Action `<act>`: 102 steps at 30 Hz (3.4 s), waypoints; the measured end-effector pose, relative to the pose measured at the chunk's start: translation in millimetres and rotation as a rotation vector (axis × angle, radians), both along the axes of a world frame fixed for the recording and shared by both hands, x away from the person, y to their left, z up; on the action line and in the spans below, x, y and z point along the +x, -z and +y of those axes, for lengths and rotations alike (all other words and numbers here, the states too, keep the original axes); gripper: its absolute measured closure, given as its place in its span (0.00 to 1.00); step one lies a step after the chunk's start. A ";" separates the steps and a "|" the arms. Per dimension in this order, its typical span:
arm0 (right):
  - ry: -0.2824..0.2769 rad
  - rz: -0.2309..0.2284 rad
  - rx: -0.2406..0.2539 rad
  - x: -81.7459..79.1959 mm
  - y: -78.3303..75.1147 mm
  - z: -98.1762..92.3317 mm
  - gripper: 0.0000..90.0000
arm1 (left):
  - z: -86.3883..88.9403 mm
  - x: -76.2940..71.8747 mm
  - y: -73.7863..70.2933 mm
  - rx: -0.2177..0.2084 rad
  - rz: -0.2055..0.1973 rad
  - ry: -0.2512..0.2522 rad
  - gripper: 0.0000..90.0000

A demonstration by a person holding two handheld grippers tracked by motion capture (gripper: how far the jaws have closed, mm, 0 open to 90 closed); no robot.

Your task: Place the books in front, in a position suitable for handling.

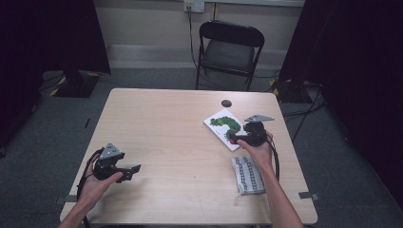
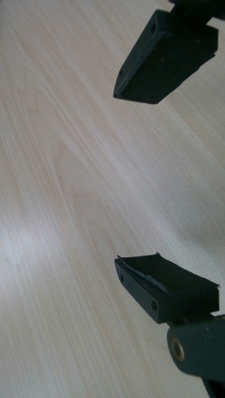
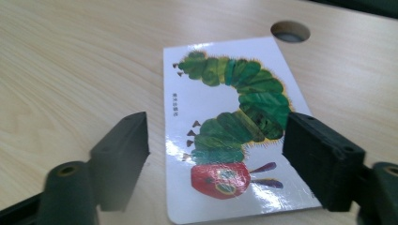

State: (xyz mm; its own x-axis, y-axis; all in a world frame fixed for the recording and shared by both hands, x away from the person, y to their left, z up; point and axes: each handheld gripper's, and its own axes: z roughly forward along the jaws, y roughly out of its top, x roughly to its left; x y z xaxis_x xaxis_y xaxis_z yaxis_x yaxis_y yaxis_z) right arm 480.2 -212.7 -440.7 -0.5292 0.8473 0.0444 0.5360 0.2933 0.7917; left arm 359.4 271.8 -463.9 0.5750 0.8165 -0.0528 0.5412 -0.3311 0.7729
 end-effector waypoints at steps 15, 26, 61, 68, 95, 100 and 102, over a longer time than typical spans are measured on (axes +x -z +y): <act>0.070 0.027 -0.013 49.2 22.5 -5.6 0.20 | -2.1 0.4 0.6 0.007 0.003 0.013 0.18; 0.097 0.095 -0.040 60.1 43.3 -8.7 0.18 | -3.3 0.3 1.4 0.008 0.010 0.020 0.18; -0.068 0.139 -0.088 52.2 42.7 29.5 0.18 | -6.1 1.9 3.1 0.036 0.010 0.022 0.18; -0.126 0.131 -0.101 43.8 42.0 42.5 0.19 | -6.5 2.3 3.3 0.042 0.011 0.022 0.18; -0.386 0.130 -0.124 10.2 40.7 105.7 0.22 | -9.1 2.3 3.4 0.045 -0.010 0.019 0.21; -0.472 0.136 -0.123 -2.9 41.1 122.9 0.22 | -13.9 1.9 5.0 0.055 0.000 0.047 0.18; -0.487 0.134 -0.122 -4.8 41.3 126.0 0.22 | -14.9 1.8 5.0 0.054 0.002 0.060 0.18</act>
